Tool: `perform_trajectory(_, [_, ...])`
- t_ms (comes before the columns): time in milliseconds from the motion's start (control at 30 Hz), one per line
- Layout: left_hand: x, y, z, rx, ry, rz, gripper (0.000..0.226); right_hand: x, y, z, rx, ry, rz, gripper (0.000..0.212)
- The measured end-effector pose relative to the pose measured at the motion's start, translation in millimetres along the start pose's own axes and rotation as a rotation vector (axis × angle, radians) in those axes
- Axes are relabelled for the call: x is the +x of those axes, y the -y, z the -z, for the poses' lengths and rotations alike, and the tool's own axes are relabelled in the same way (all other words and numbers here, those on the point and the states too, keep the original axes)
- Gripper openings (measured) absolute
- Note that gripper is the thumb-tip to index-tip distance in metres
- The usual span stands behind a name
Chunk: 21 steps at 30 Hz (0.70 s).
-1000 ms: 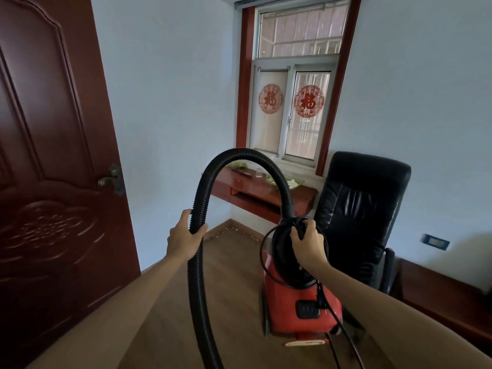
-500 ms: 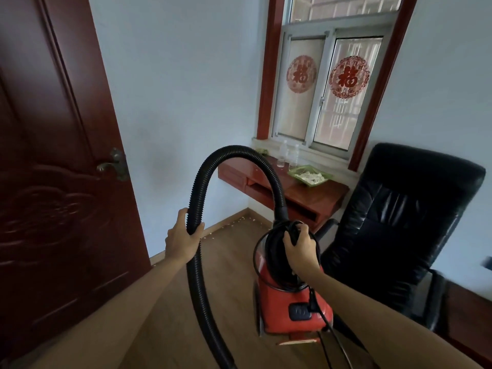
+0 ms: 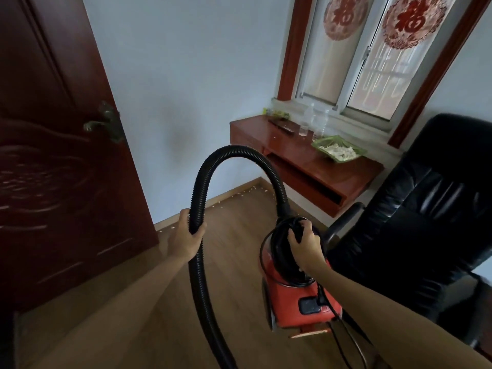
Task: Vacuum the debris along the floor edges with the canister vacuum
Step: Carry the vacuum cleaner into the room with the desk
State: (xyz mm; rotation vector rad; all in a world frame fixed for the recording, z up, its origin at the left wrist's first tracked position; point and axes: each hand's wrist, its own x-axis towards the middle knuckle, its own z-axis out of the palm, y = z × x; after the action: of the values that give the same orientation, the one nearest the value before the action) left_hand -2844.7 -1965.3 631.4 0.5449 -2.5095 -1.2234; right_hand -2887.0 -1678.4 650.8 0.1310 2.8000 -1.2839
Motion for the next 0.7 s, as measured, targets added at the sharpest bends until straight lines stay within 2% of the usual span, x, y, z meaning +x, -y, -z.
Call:
perform_trajectory(167, [32.6, 48.3, -30.6, -0.022, 0.002, 0.073, 0.040, 49.9, -14.3, -39.2, -0.071, 0.097, -0.016, 0.042])
perform_trajectory(333, [47.7, 98.3, -69.6, -0.062, 0.040, 0.129, 0.032, 88.9, -33.1, -78.9, -0.086, 0.149, -0.045, 0.043])
perform_trajectory(533, [55.5, 151.4, -116.7, -0.080, 0.065, 0.217, 0.050, 122.7, -70.9, -128.9, -0.076, 0.171, -0.042, 0.038])
perform_trajectory(700, [66.9, 176.1, -155.9, -0.099, 0.015, 0.257, 0.037, 152.9, -113.1, -171.6, -0.107, 0.211, -0.004, 0.033])
